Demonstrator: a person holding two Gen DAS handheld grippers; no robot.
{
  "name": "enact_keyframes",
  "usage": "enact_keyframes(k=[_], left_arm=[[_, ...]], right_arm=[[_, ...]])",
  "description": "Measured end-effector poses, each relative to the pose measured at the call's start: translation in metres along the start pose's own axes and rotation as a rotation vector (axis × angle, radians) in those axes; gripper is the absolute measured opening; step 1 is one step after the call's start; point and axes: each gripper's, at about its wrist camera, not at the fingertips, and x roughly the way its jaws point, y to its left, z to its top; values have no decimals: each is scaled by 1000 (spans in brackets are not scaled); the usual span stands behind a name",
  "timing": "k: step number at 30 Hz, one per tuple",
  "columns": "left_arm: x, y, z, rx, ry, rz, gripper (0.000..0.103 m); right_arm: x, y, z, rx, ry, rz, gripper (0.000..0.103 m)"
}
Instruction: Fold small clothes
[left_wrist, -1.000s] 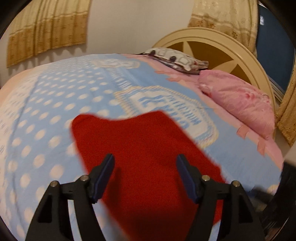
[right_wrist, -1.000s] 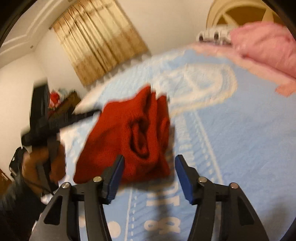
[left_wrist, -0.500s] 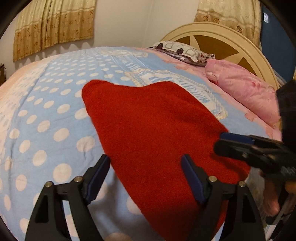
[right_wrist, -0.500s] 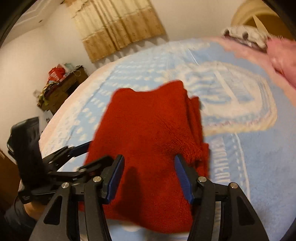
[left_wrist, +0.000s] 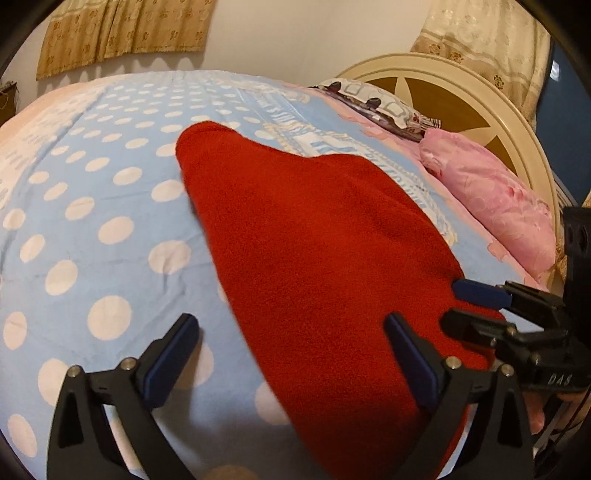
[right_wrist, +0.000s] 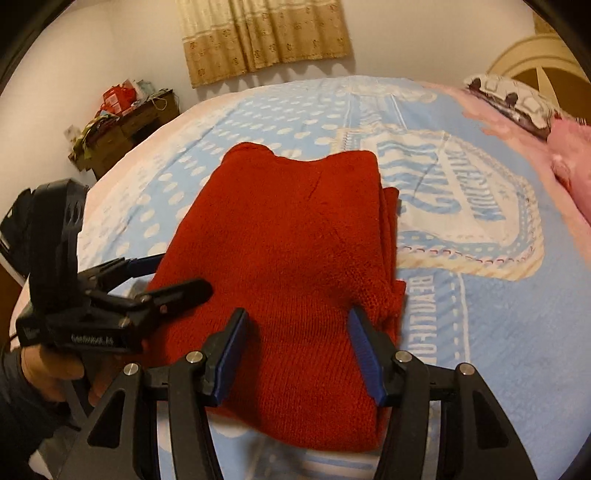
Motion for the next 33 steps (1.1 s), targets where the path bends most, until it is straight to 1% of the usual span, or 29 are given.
enact_keyframes(k=[2,3,4,6,7,8,10,12,14,16,19,22,27,29,31,33], left_arm=[[0,1,-1,-9,-5,4,103],[0,1,-1,-10,-8,6,103],[1,2,-1,-12,-6,4,103],[2,4,-1,-23,-1,-6,103],[2,4,-1,-26,-1,-8,103],[2,4,-1,-27,-3,-8,103],[2,3,-2,-27,-6,-3,103],[1,3,-3,-28,-9,1,103],[0,4,-3,-31,-14,5,103],[0,4,-3,-32,-14,4,103],[1,5,-3,-32,-9,-5,103],[1,6,-3,-35,-4,-16,103],[-6,6,-10,-52,-12,-32,103],[-8,6,-12,-56,-18,-39,103],[-9,6,-13,-62,-21,-46,103],[-9,7,-13,-65,-23,-56,103]], right_arm=[[-9,7,6,-12,-18,-33,56],[-18,12,12,-14,-58,-40,57],[-27,18,21,-22,-103,-31,58],[-31,30,41,-48,-135,-14,58],[-26,34,50,-59,-123,-15,58],[-17,37,60,-62,-89,-8,58],[7,33,75,-29,-27,6,58],[35,24,83,8,40,0,58],[60,8,83,51,108,-32,57],[72,-10,76,92,138,-54,57],[70,-30,70,150,107,-9,56],[69,-33,65,124,87,-2,56],[66,-29,59,99,60,-21,56],[59,-26,59,81,43,-52,56],[41,-16,53,43,0,-96,56],[21,-6,43,4,-46,-86,56]])
